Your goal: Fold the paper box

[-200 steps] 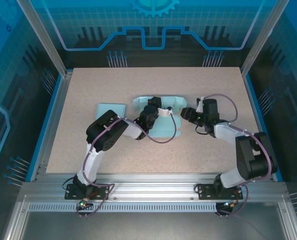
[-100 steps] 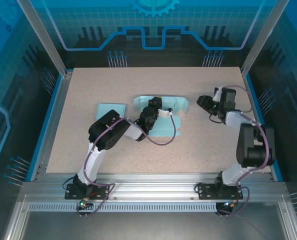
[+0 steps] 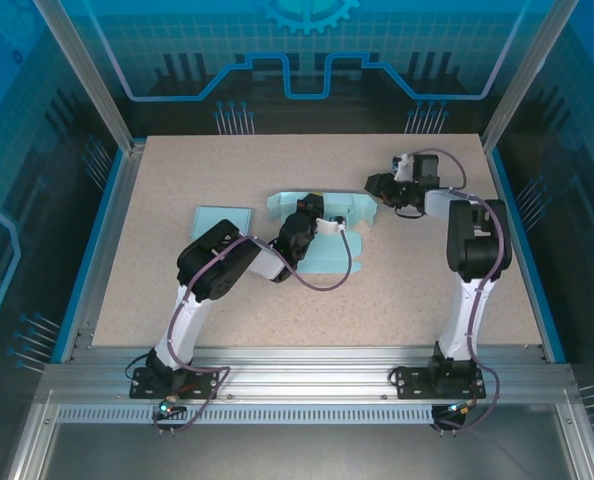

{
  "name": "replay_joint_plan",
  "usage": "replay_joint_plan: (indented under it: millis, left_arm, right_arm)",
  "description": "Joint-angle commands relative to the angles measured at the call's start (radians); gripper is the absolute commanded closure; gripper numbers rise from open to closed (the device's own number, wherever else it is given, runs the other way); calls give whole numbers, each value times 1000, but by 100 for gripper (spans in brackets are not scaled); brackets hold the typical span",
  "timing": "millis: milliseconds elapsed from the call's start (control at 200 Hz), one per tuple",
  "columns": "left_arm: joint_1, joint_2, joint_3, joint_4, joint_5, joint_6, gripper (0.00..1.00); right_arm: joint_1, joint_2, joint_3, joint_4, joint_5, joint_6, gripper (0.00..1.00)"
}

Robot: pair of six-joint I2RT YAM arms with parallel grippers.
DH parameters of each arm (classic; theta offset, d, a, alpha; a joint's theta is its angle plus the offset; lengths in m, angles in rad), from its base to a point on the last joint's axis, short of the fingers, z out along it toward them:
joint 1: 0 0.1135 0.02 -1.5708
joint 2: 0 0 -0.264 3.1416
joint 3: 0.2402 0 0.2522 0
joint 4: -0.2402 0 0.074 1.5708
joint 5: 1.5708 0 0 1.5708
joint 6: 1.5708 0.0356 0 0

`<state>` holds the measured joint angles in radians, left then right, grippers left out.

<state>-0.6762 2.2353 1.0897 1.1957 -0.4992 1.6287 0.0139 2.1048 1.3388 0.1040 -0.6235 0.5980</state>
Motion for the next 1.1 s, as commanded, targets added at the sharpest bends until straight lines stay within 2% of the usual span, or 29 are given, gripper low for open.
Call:
replay_joint_plan:
  millis: [0,335,475,585,860,1095]
  left_arm:
    - [1,30,-11,16,19,-6,99]
    - [3,47,-6,19,17,-4,98]
    - [4,49,-7,16,16,-1,98]
    - [6,47,-10,18,17,2,98]
    - [4,46,-13,17,21,3,98]
    - [2,47,-14,13,25,3,98]
  right_arm:
    - [17,-10,-7,-41,-53,-50,57]
    - [34,-144,-239,31,-21,-79,57]
    - [48,-186,-305,12,60,-99,57]
    - [49,-213,-364,45,71,-101,57]
    - [67,-255,-410,82,69,-134,56]
    - [104,-240,-364,72,103,-169,54]
